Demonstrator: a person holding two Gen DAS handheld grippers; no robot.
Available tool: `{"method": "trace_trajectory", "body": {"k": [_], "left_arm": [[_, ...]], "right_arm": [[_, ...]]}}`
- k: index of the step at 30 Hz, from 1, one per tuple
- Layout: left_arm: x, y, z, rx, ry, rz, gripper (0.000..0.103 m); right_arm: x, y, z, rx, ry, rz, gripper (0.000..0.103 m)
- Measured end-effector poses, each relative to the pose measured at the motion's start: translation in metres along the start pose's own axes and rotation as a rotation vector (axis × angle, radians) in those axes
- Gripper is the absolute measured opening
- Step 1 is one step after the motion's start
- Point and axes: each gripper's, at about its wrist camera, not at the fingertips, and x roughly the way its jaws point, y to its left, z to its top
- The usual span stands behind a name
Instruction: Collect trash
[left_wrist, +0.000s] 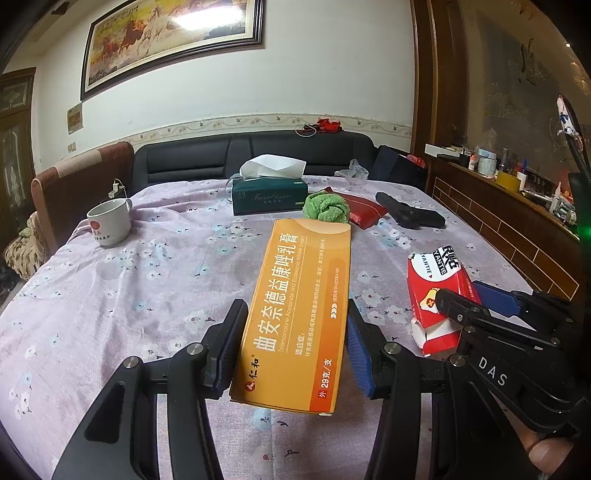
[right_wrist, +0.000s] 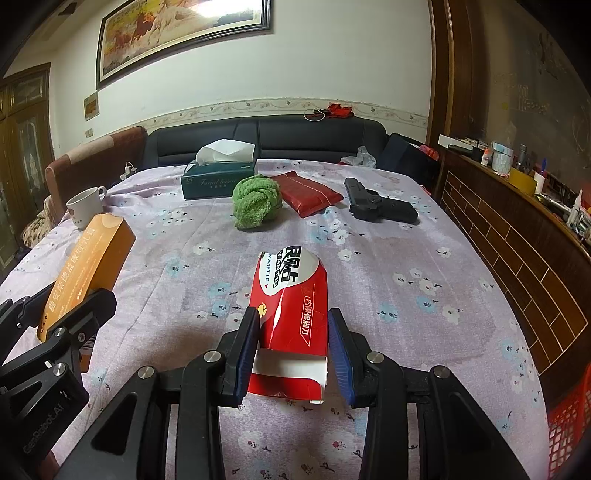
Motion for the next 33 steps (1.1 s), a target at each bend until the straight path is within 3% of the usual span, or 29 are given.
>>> {"method": "trace_trajectory", "body": {"k": [33], "left_arm": [[-0.0016,-0.0016,0.0017,0.000,-0.003,-0.002,0.050]], "right_arm": [[-0.0017,-0.0024,0.0013,0.003,-0.007,0.005,0.040]]}}
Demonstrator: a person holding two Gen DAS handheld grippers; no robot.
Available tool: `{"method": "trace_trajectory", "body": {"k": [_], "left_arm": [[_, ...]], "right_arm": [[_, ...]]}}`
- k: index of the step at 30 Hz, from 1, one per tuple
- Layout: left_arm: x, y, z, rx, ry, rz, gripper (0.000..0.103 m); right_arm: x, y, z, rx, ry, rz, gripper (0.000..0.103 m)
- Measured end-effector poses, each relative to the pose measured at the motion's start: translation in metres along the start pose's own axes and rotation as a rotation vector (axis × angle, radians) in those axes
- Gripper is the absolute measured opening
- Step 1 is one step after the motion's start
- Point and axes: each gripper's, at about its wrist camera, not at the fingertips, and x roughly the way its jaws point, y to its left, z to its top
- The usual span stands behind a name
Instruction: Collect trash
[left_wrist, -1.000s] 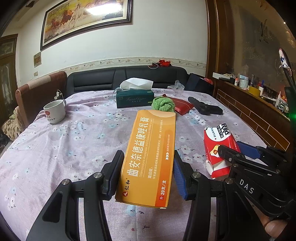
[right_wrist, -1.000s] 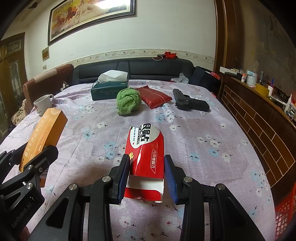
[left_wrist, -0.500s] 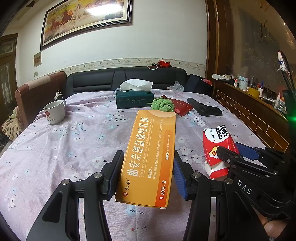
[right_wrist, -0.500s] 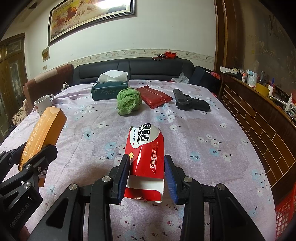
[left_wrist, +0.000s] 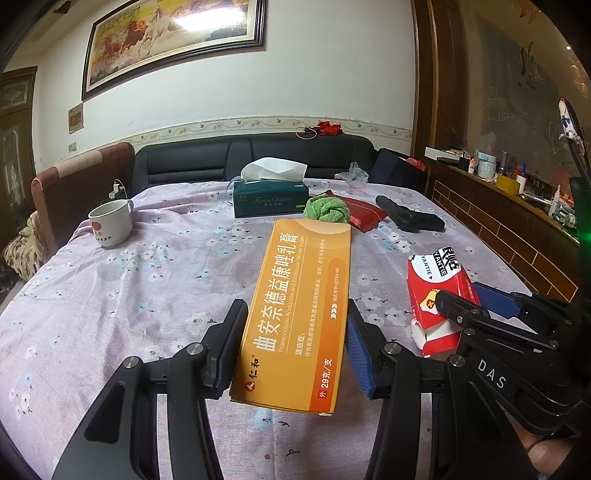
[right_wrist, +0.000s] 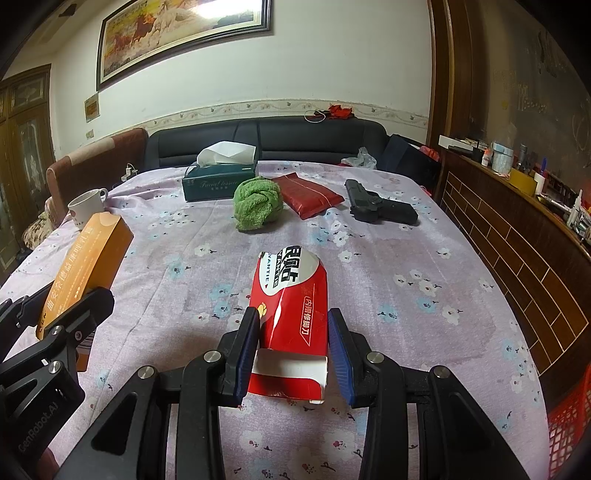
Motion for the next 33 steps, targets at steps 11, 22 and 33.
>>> {"method": "trace_trajectory", "body": {"k": [11,22,33], "left_arm": [[-0.003,0.001,0.002,-0.013,-0.003,-0.007,0.050],[0.001,0.000,0.001,-0.012,-0.002,-0.007,0.050],[0.002,0.003,0.000,-0.026,-0.005,-0.007,0.050]], "right_arm": [[-0.005,0.005,0.001,-0.030,-0.021,-0.032,0.040],[-0.010,0.012,0.000,-0.085,-0.057,-0.132,0.040],[-0.019,0.017,0.002,-0.124,-0.103,-0.195,0.040]]}}
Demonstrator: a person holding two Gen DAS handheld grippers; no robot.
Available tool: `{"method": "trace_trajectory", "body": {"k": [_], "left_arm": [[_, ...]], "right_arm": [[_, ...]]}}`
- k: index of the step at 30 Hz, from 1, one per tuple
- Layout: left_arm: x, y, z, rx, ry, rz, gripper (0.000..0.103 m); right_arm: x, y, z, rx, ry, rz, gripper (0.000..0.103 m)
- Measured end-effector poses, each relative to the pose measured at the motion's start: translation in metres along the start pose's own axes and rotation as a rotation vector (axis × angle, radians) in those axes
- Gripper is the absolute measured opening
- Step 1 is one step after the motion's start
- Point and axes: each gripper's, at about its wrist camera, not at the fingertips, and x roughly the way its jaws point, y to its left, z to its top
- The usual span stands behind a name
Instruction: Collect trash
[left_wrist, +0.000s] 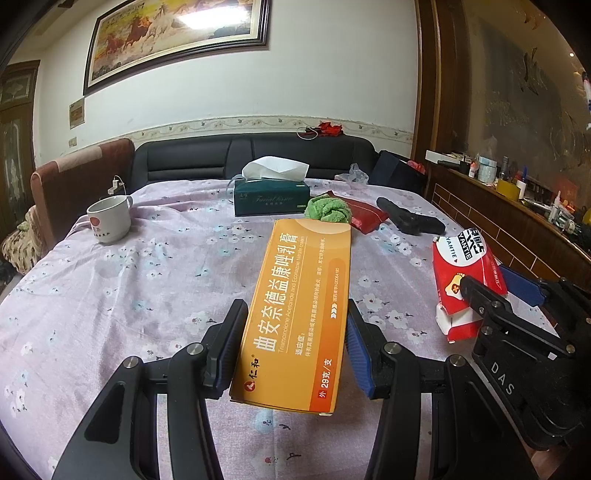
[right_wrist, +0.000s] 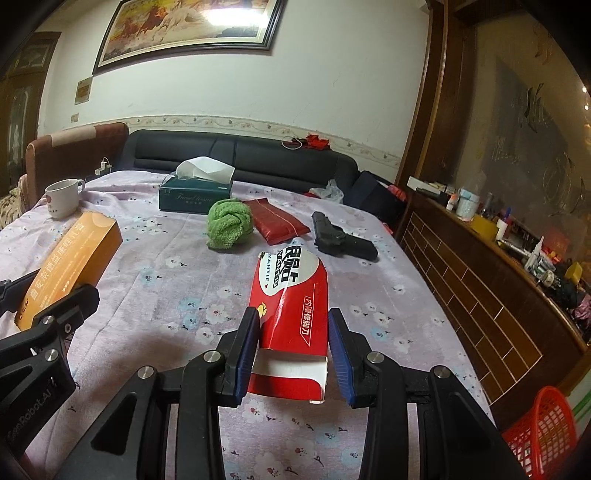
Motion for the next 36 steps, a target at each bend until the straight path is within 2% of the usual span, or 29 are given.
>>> {"method": "trace_trajectory", "body": {"k": [6,14,23,31,36], "left_arm": [[-0.001,0.000,0.000,0.000,-0.005,0.003,0.050],[-0.001,0.001,0.001,-0.005,-0.010,0.007,0.050],[-0.002,0.002,0.001,-0.007,-0.014,0.007,0.050],[-0.005,0.003,0.002,-0.028,-0.024,0.004,0.050],[-0.011,0.001,0.004,-0.027,-0.047,-0.003,0.050]], "right_arm": [[-0.002,-0.002,0.000,0.001,-0.006,-0.005,0.040],[-0.001,0.006,-0.001,-0.087,-0.027,-0.178,0.040],[-0.005,0.013,-0.001,-0.147,-0.060,-0.253,0.040],[-0.004,0.005,0.001,-0.095,-0.045,-0.190,0.040],[-0.008,-0.007,0.005,-0.003,-0.059,-0.050,0.040]]}}
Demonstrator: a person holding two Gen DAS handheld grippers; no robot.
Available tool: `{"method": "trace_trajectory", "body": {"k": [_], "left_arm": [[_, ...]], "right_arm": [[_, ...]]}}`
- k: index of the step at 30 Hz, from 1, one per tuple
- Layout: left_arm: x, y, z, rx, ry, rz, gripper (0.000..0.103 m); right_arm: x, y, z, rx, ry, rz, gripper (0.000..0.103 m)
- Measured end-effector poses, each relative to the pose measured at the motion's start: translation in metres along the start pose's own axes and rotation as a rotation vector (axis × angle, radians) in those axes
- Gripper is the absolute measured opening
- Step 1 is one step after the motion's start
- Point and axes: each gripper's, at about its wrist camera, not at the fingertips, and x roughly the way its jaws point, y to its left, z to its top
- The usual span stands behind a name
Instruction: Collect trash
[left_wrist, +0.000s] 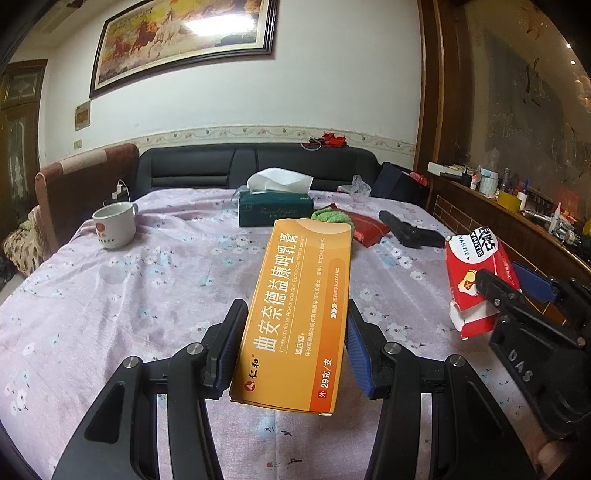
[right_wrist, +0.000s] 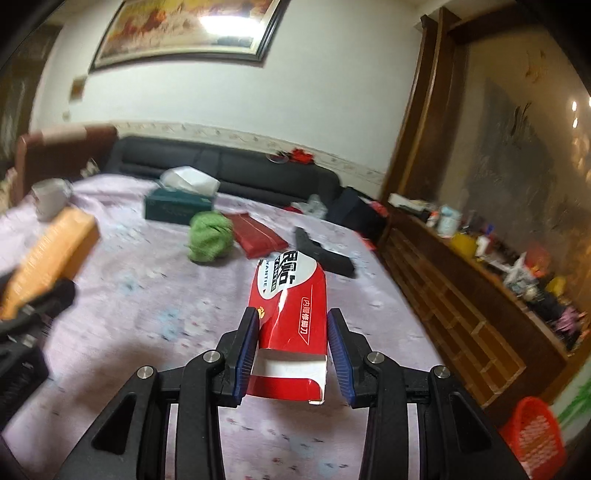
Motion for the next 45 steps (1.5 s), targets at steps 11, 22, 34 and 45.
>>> {"method": "trace_trajectory", "body": {"k": [11,22,34,45], "left_arm": [[-0.044,-0.006,0.003,-0.027,0.000,-0.118,0.050],[-0.114,-0.016,-0.026,0.024,-0.029,-0.173,0.050],[-0.130,-0.033,-0.040,0.049,-0.001,-0.202,0.050],[-0.143,-0.054,-0.041,0.094,-0.007,-0.205,0.050]], "right_arm": [[-0.051,-0.024,-0.006,0.065,0.021,0.044,0.040],[-0.105,-0.057,-0.038,0.146,0.059,0.103,0.041],[-0.139,-0.076,-0.053,0.223,0.069,0.190,0.041],[-0.154,-0.088,-0.062,0.262,0.059,0.208,0.041]]}}
